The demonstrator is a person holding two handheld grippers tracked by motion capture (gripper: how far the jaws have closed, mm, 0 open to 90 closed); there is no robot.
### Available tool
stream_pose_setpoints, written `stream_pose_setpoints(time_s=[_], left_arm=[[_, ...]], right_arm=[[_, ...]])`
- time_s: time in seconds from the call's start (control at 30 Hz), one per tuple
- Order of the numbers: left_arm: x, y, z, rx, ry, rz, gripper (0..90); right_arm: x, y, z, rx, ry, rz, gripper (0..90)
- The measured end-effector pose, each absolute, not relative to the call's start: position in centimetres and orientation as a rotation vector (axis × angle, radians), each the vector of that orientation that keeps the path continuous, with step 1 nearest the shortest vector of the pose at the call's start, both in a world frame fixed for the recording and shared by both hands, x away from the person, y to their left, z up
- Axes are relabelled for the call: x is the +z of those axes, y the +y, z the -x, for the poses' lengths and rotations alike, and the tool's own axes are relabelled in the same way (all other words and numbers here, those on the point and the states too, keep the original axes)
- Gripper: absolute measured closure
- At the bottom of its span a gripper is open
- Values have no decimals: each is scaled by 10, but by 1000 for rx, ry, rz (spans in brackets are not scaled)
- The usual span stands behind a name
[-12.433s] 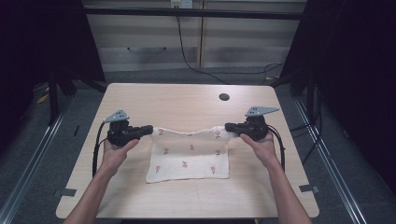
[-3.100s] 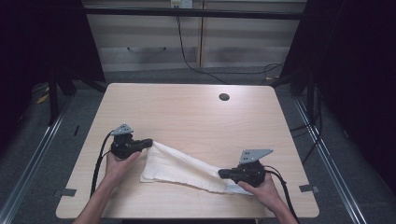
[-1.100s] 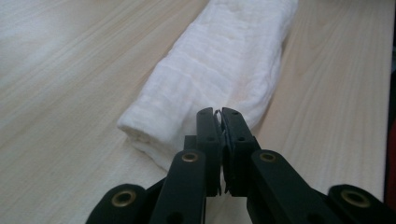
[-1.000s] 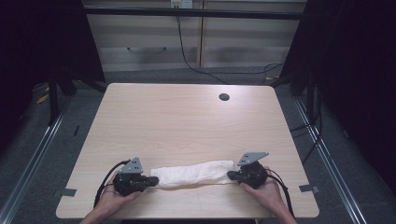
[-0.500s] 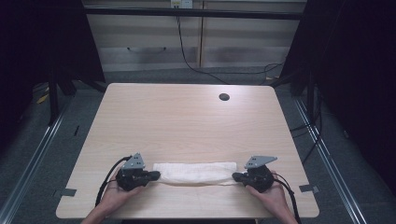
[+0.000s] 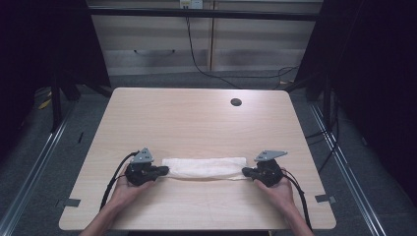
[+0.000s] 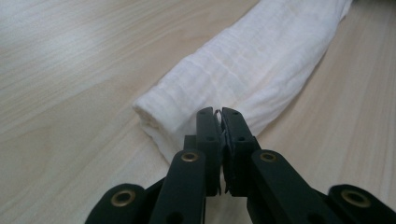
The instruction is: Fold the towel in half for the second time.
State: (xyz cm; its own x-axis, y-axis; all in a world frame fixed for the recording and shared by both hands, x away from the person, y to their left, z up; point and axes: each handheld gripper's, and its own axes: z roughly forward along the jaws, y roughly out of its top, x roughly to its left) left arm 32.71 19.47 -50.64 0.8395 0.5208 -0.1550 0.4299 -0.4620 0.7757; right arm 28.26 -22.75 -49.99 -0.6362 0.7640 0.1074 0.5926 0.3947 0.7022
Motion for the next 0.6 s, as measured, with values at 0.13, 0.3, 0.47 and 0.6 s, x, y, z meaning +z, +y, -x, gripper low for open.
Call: stream_pose_setpoints(time_s=[0.13,0.3,0.47,0.6], left_arm=[[-504,197,-325,123,707,-2117,840],[-498,199,-322,114,718,-2115,716],[-489,206,-314,104,735,-2101,570],[-480,215,-309,89,750,-2067,483]], right_arm=[[-499,-228,-282,1066,2410,-1195,879],[-496,-232,-279,1155,2408,-1211,803],[-487,-238,-271,1245,2385,-1207,728],[-476,-244,-262,1290,2335,-1211,646]])
